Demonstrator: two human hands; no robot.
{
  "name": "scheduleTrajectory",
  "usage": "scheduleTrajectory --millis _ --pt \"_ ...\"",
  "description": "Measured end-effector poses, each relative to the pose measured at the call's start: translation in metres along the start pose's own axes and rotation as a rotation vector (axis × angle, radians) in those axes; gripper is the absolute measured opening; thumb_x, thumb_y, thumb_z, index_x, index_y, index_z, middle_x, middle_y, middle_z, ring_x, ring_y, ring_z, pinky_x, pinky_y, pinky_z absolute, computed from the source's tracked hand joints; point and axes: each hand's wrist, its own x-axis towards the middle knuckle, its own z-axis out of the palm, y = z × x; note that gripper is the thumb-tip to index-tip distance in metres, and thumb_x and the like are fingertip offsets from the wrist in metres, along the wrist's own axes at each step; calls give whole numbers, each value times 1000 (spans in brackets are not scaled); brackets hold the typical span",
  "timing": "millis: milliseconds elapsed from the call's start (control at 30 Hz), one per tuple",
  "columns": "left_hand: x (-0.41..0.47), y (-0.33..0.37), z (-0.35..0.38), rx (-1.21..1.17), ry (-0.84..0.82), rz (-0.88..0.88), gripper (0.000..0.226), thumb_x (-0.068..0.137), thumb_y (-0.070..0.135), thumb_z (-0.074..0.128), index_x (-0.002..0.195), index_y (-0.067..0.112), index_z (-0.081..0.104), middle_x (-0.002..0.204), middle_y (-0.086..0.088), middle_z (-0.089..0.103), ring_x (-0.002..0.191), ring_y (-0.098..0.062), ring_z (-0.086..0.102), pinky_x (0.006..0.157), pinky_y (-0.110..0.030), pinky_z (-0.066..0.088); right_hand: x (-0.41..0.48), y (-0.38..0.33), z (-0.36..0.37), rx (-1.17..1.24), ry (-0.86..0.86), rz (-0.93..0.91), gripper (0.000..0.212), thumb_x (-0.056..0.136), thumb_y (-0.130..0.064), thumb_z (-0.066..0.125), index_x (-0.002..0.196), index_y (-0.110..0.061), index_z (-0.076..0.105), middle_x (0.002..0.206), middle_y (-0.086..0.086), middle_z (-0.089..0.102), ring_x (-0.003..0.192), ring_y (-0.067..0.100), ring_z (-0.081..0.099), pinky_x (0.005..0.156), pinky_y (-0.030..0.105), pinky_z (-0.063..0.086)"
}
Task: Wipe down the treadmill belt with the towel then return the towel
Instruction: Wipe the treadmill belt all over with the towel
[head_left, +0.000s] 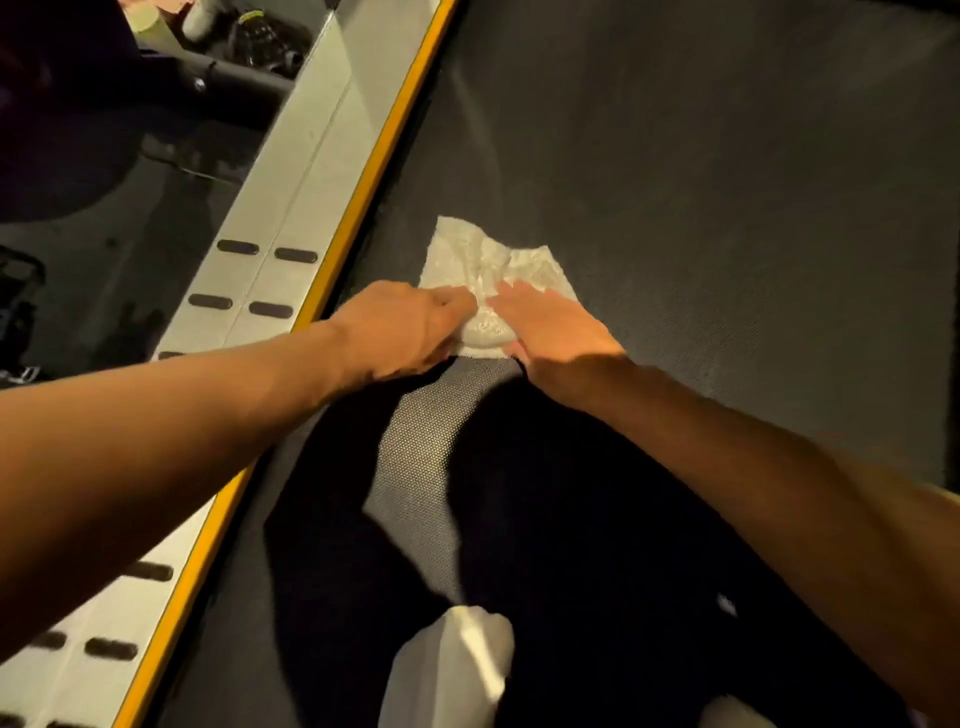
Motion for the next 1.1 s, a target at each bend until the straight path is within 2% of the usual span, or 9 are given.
scheduleTrajectory --millis 133,300,367,567,667,767,867,933,1100 --pt "10 -9 -6 -16 -4 -202 32 94 39 43 112 12 41 104 -13 62 80 -36 61 58 -33 33 34 -4 -32 -153 -170 -51 45 94 -17 50 136 -20 36 137 7 45 118 32 50 92 46 46" --pt "-24 16 5 -167 72 -171 29 90 36 48 108 14 44 102 -5 57 80 -26 59 64 -38 50 16 -18 -13 -202 -237 -80 54 90 -10 52 139 -19 32 136 8 42 116 30 51 93 44 48" --pt "-32 19 8 -216 100 -230 26 90 35 48 107 15 43 100 -5 57 78 -26 59 64 -39 52 19 -19 -16 -226 -238 -110 52 90 -10 48 138 -20 33 136 7 43 115 30 51 92 45 48" --pt "-8 5 3 -238 96 -557 23 94 26 47 109 9 42 97 -18 63 78 -37 60 58 -35 36 57 -31 -39 -291 -184 -210 60 88 -2 46 145 -14 30 152 9 29 135 32 34 104 43 33" --pt "-17 11 6 -226 101 -536 23 91 28 49 106 11 44 98 -14 63 80 -35 61 60 -33 36 39 -41 -31 -238 -195 -206 58 89 -4 45 144 -11 30 153 9 26 135 32 31 107 42 29" --pt "-38 32 12 -254 85 -525 25 90 31 49 106 13 42 101 -10 60 81 -33 61 61 -33 35 23 -36 -25 -188 -233 -215 54 97 -11 36 148 -20 23 158 1 17 141 30 24 112 42 25" --pt "-37 29 14 -276 98 -608 18 93 24 46 104 11 41 94 -13 60 72 -33 56 59 -35 34 38 -37 -30 -255 -276 -231 60 93 -3 38 148 -21 24 158 -2 14 146 24 11 112 45 24" --pt "-29 15 16 -300 113 -648 13 93 18 46 101 10 40 94 -16 61 68 -31 53 58 -35 32 49 -45 -31 -231 -251 -202 60 88 -1 44 145 -16 28 156 2 18 145 27 12 110 46 27" --pt "-34 26 5 -249 57 -622 20 89 18 49 106 7 43 100 -15 62 82 -35 62 60 -34 36 36 -48 -22 -226 -233 -220 60 88 -5 48 144 -16 30 155 4 21 142 27 19 108 44 30"
